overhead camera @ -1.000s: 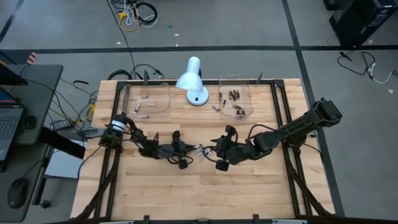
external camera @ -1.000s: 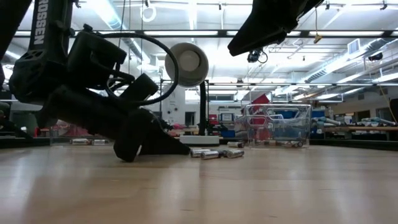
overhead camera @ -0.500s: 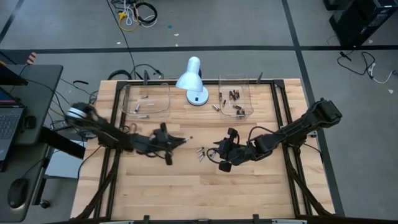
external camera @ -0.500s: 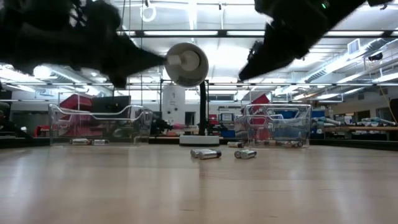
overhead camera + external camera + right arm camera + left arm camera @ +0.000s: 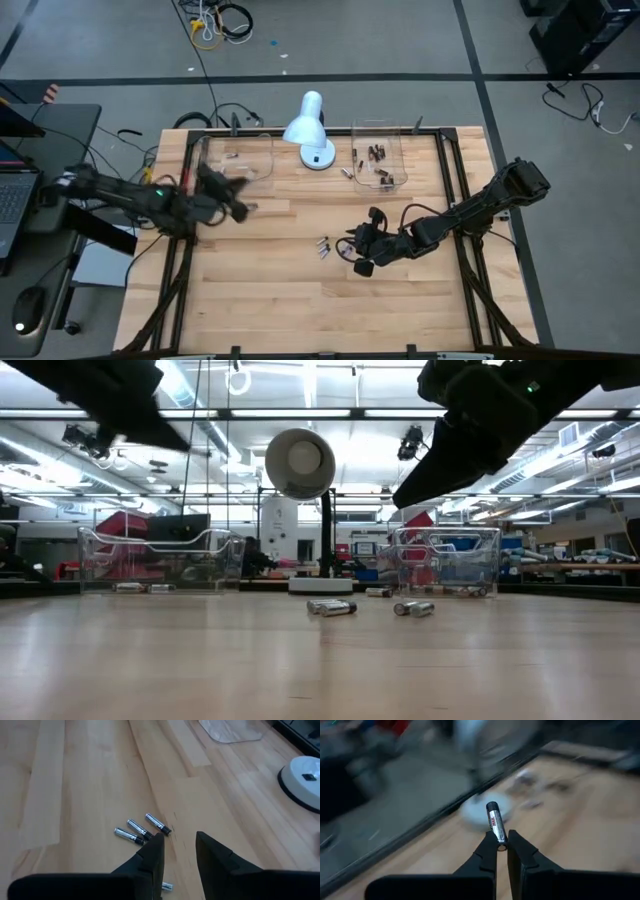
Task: Sort batteries
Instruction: Put the silver battery in the transparent bin
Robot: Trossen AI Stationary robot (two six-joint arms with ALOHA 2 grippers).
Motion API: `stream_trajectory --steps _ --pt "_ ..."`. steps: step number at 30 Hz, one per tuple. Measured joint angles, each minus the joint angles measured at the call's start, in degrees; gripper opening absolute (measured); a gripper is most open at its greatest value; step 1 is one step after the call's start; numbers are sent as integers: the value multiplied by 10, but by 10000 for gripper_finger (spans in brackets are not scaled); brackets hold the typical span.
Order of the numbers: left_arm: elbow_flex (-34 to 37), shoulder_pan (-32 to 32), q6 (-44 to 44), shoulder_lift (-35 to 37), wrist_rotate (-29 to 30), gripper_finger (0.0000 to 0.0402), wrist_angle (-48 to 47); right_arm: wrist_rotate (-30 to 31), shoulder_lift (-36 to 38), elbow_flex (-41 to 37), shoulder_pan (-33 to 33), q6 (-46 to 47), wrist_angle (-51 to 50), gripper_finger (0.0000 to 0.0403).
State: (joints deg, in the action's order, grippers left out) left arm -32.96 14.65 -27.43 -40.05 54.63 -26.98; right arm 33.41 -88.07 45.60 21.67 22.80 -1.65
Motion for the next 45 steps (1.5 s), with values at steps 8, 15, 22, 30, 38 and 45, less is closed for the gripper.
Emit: stream_trajectory --steps 8,15,22,30,38,45 --pt "-46 -116 -154 67 -63 11 -329 -17 0 0 -3 -33 0 96" --pt "-44 -167 -150 67 -93 11 -329 -26 0 0 -6 -64 -5 87" --pt "-44 -246 -148 35 -178 11 -322 -42 0 0 -48 -109 -1 77" --pt "-44 -298 -71 -54 -265 11 -296 -88 0 0 -61 -107 -5 75" --pt "-44 -369 -4 -108 -301 11 -254 -107 0 0 -61 -110 -29 73" --pt "-45 -446 46 -147 -363 11 -252 -107 0 0 -72 -140 -27 73"
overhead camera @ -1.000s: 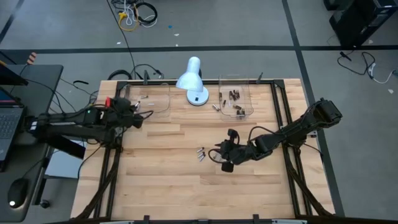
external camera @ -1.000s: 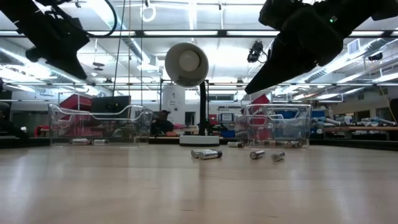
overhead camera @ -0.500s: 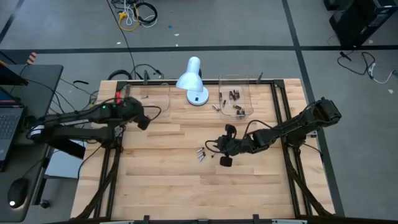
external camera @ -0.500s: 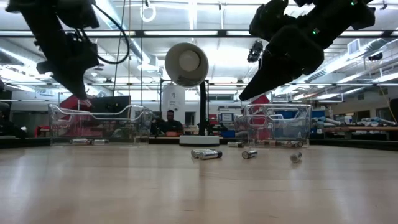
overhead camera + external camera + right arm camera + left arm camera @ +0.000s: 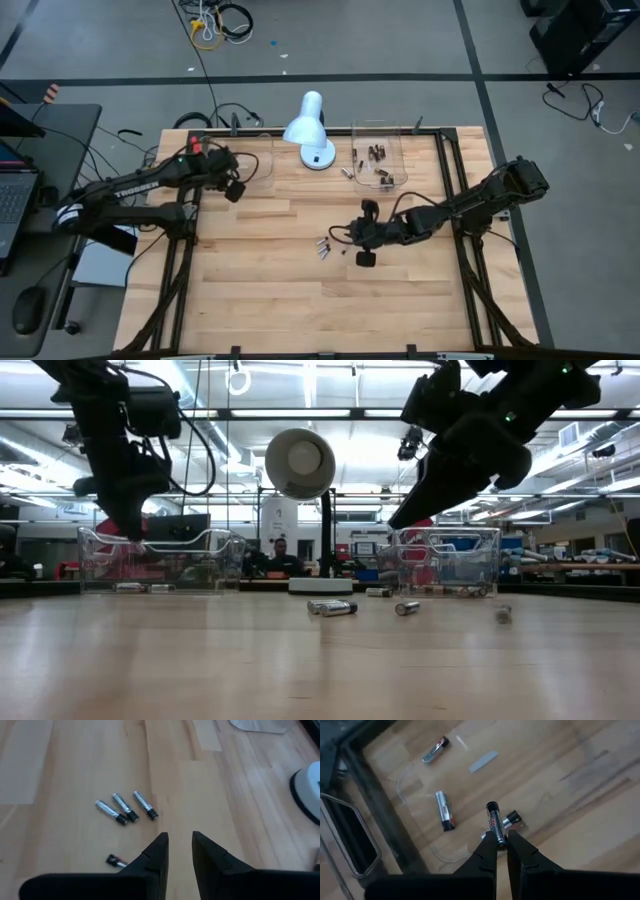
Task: Sort batteries
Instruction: Put the silver battery in the transparent bin
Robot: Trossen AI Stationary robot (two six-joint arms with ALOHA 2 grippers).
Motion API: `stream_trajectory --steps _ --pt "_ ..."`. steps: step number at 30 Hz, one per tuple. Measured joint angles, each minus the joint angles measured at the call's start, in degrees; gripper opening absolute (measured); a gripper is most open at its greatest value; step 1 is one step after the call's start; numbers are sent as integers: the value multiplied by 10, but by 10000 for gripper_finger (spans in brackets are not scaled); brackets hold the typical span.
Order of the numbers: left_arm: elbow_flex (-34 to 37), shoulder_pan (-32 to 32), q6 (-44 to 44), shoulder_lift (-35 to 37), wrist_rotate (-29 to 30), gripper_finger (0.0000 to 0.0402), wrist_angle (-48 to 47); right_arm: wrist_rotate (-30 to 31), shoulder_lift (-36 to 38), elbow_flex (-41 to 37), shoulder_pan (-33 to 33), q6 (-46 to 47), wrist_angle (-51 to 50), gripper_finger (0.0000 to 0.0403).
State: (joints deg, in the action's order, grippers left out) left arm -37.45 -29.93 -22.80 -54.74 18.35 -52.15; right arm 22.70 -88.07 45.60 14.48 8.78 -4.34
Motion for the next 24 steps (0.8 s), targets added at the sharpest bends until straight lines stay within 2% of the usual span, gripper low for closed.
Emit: stream_trajectory --steps 17,24 --pt "0 -21 -14 -66 -3 14 19 -1 0 0 -46 -78 0 67" --pt "0 -36 -2 -68 3 15 19 -1 0 0 -62 -108 14 67"
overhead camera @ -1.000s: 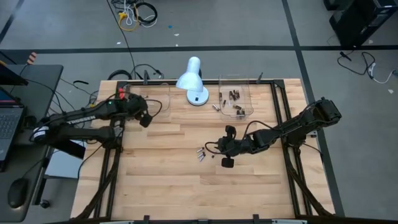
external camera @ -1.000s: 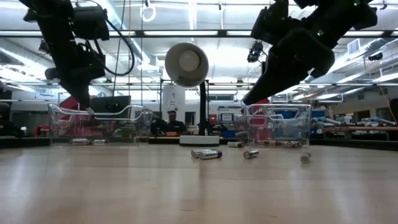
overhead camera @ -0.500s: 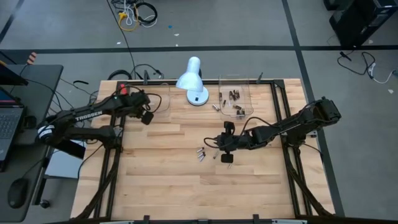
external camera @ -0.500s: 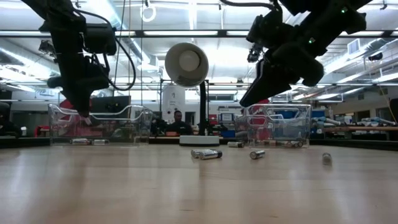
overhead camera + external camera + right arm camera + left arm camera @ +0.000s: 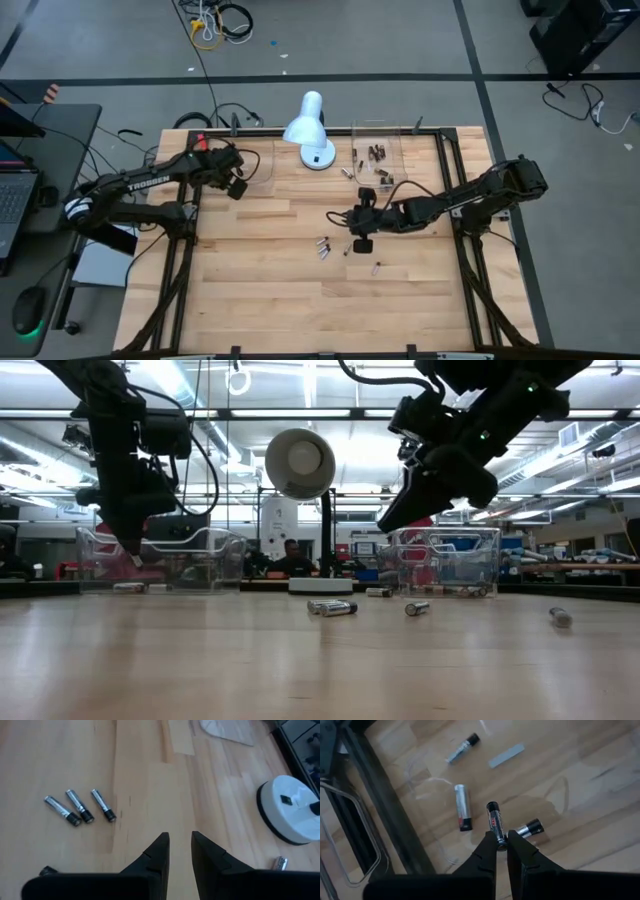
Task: Sort batteries
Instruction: Put the silver battery in the transparent bin
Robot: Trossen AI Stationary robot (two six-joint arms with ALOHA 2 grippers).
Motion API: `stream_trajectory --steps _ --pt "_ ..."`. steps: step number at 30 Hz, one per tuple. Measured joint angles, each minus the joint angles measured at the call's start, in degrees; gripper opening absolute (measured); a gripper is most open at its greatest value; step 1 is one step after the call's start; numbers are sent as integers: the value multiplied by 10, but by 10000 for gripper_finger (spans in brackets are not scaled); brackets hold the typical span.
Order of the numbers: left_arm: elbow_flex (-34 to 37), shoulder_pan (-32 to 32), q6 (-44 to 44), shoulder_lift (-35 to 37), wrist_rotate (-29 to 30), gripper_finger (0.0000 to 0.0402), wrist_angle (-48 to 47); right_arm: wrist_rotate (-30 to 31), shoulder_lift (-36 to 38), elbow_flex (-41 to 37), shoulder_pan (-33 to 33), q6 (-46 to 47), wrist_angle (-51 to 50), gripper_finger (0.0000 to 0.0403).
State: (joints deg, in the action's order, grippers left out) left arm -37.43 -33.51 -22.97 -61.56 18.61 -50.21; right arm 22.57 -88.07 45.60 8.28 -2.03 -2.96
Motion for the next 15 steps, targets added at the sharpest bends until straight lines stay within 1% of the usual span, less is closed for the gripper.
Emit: stream_trajectory --steps 5,9,15 --pt "1 -8 19 0 0 25 -1 0 0 0 -4 0 9 69" --pt "2 -10 19 0 14 38 1 0 0 0 -6 5 25 69" --pt "2 -10 20 0 15 69 6 0 0 0 -6 17 67 71"
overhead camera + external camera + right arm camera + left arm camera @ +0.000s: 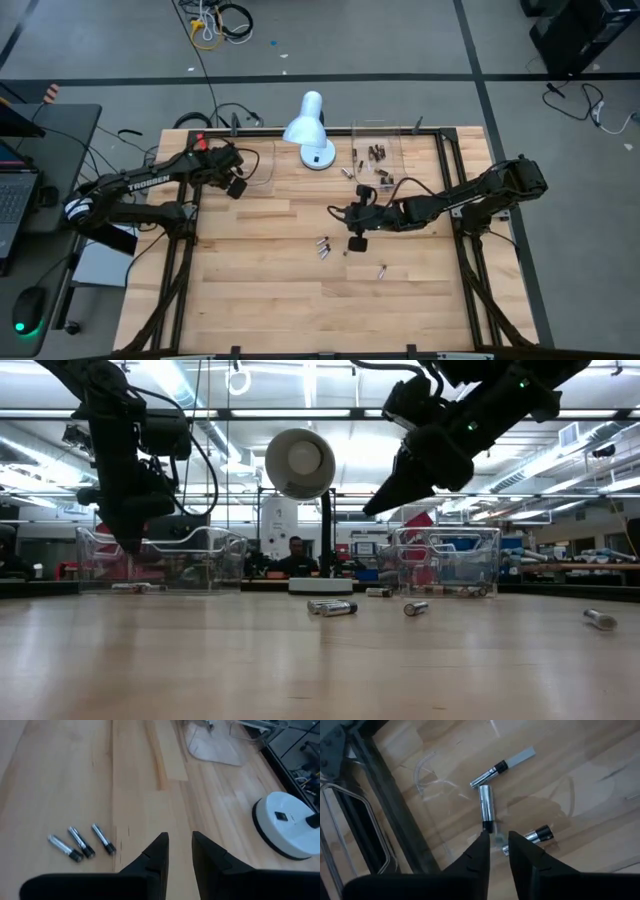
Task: Sort batteries
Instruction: Put the silver battery in the transparent bin
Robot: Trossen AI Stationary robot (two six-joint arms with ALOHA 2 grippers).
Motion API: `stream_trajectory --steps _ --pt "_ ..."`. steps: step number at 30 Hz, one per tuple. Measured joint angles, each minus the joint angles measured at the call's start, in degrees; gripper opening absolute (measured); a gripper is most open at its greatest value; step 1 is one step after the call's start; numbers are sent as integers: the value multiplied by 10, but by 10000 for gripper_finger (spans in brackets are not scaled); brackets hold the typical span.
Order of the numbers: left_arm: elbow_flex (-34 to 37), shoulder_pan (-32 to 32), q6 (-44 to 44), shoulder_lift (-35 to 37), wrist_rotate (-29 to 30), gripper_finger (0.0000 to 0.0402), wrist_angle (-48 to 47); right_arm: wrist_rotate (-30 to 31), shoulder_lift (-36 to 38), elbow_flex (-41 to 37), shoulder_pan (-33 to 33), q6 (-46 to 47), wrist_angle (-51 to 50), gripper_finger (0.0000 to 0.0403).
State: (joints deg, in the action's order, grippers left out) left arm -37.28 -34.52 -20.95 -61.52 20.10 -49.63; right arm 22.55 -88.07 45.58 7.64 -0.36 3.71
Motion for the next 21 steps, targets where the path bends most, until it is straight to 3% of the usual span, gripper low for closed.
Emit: stream_trajectory --steps 8,13,21 --pt "-5 0 33 0 3 110 47 0 0 0 0 35 10 77" --pt "-66 5 82 11 3 115 52 1 9 0 2 32 7 75" --pt "-87 78 154 126 -21 115 202 3 117 0 12 -6 9 73"
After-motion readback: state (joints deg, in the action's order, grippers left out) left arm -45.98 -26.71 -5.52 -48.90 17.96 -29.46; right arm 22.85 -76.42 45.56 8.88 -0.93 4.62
